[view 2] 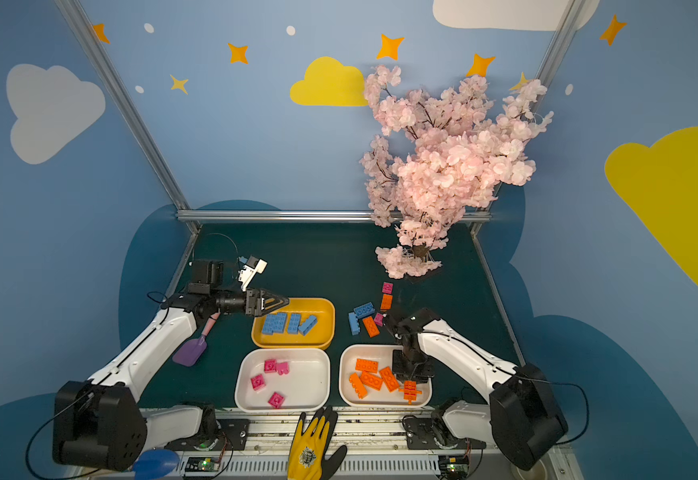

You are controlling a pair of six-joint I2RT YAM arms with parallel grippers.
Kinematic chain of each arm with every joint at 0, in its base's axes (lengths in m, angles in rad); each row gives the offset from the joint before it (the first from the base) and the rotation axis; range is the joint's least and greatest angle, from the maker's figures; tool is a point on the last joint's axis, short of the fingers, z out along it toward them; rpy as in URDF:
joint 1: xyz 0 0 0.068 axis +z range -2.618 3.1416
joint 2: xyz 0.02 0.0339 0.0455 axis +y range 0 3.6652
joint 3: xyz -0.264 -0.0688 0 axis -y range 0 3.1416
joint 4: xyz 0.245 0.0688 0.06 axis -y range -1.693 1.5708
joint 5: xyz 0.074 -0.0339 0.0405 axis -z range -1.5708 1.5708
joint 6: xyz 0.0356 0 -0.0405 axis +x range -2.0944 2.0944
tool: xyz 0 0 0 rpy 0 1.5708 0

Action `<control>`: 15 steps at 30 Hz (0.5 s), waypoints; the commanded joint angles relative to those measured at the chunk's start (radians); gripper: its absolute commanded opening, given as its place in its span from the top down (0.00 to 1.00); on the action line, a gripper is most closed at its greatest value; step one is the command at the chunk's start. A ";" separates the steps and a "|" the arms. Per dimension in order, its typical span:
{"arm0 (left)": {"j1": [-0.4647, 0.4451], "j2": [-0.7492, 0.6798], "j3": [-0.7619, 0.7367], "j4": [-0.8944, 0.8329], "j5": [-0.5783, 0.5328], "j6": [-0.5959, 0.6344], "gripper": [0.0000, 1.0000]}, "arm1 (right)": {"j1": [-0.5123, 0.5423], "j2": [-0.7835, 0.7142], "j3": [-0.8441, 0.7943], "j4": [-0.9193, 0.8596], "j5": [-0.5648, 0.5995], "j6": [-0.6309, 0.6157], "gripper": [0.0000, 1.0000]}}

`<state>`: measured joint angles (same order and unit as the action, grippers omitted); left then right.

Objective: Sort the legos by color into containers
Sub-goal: 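Carry the orange connector with the right gripper into the orange white bin, then move the right gripper back to the pile above the remaining bricks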

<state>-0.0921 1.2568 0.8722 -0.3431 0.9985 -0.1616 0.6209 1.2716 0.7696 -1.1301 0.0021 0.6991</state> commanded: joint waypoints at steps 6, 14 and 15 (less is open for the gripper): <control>-0.004 -0.011 0.005 -0.016 0.008 0.017 0.01 | -0.018 -0.041 0.116 -0.047 0.032 -0.010 0.46; -0.003 -0.017 0.013 -0.006 0.009 0.007 0.01 | -0.035 0.025 0.303 0.143 0.146 -0.165 0.45; -0.005 -0.018 0.013 -0.004 0.007 0.005 0.01 | -0.035 0.047 0.308 0.195 0.179 -0.188 0.43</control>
<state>-0.0929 1.2564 0.8722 -0.3496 0.9981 -0.1616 0.5903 1.2720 1.0599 -1.0569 0.0921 0.5900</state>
